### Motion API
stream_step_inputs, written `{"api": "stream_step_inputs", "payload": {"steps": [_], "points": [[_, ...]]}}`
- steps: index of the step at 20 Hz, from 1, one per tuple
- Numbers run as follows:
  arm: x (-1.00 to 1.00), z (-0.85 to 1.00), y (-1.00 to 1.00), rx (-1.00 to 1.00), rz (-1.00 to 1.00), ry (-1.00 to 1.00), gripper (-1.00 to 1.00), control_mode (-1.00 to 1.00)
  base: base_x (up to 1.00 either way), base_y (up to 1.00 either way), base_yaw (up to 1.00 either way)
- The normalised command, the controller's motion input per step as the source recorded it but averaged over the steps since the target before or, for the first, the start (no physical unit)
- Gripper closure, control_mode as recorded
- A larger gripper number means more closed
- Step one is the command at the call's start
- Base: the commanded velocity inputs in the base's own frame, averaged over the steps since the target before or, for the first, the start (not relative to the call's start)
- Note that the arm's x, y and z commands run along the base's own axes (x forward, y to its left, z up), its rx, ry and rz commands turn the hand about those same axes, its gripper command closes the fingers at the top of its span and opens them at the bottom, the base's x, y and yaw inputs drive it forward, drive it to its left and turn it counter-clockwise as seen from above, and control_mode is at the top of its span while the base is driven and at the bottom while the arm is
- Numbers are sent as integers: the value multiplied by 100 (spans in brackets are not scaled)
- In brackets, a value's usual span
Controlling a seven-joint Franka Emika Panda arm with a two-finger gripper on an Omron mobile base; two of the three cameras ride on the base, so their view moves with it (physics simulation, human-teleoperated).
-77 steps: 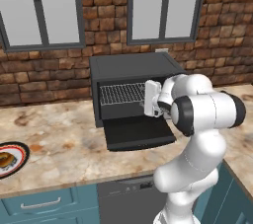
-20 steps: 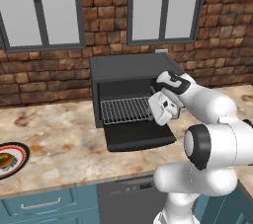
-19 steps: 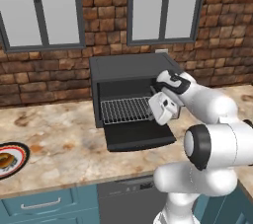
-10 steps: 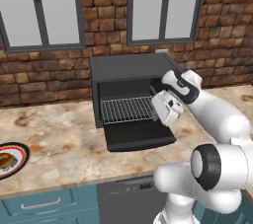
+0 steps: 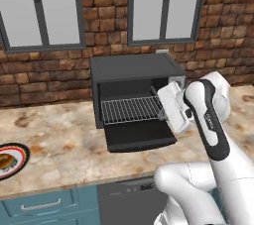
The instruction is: Pick up the bagel from the plate, place it on the toaster oven rack, close the door, and set the timer.
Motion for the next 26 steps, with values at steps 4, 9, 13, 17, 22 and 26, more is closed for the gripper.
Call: {"api": "stream_step_inputs", "payload": {"steps": [4,9,13,17,22,26], "points": [[0,93,34,-6,43,-1,100,-100,0,0,0],[0,49,42,-19,52,-4,100,-100,0,0,0],[12,3,95,-19,45,7,100,-100,0,0,0],[12,1,93,-15,44,12,100,-100,0,0,0],[5,0,100,-27,27,5,100,-100,0,0,0],[-13,0,100,-32,17,-10,100,-100,0,0,0]]}}
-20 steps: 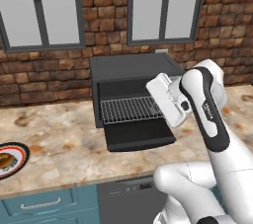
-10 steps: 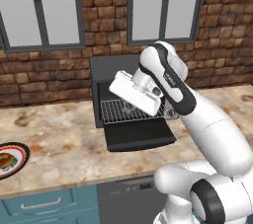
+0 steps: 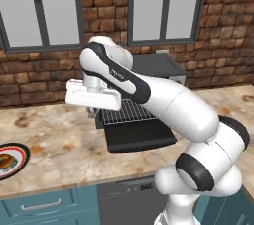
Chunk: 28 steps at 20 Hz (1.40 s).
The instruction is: Pick up the bagel from the plate, place it on the toaster oven rack, close the door, and set the timer.
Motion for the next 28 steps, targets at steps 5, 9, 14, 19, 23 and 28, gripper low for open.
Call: {"api": "stream_step_inputs", "payload": {"steps": [5,9,14,19,23,28], "points": [[-21,-2,100,-28,9,-23,100,-100,0,0,0],[-21,-4,81,-15,7,-13,100,-100,0,0,0],[-18,-11,19,-1,4,-2,100,-100,0,0,0],[-12,-44,3,5,2,-9,100,-100,0,0,0],[-18,-62,7,12,2,-24,100,-100,0,0,0],[-1,-41,7,25,0,-17,100,-100,0,0,0]]}}
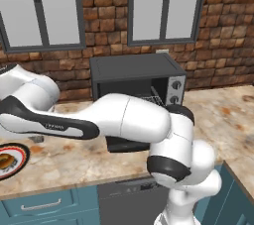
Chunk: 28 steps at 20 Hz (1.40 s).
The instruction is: Pick up the bagel from the plate, place it on the toaster oven rack, close the door, and set the timer.
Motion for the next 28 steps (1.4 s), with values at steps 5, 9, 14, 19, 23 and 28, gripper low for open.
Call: {"api": "stream_step_inputs", "payload": {"steps": [5,9,14,19,23,28], "points": [[0,-33,0,43,0,-6,100,-100,0,0,0],[-2,-56,0,35,0,-10,100,-100,0,0,0],[-4,-41,1,6,0,-17,100,-100,0,0,0],[0,-13,7,-1,-1,-1,100,-100,0,0,0],[9,-32,12,8,0,0,-100,-100,0,0,0],[13,-23,15,4,0,0,-100,-100,0,0,0]]}}
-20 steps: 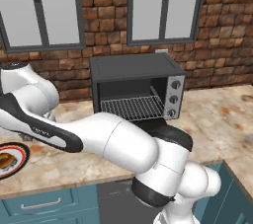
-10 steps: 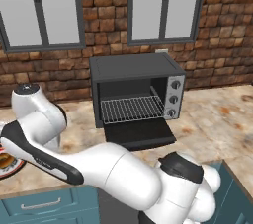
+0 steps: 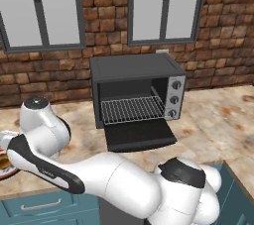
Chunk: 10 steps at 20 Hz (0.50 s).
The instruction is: Pick up the bagel from the plate, place it on the toaster oven rack, close the door, and set the timer.
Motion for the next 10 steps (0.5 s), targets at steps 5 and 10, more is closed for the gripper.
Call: {"api": "stream_step_inputs", "payload": {"steps": [5,10], "points": [[20,-18,11,0,0,3,-100,-100,0,0,0],[27,-5,22,0,0,9,-100,-100,0,0,0]]}}
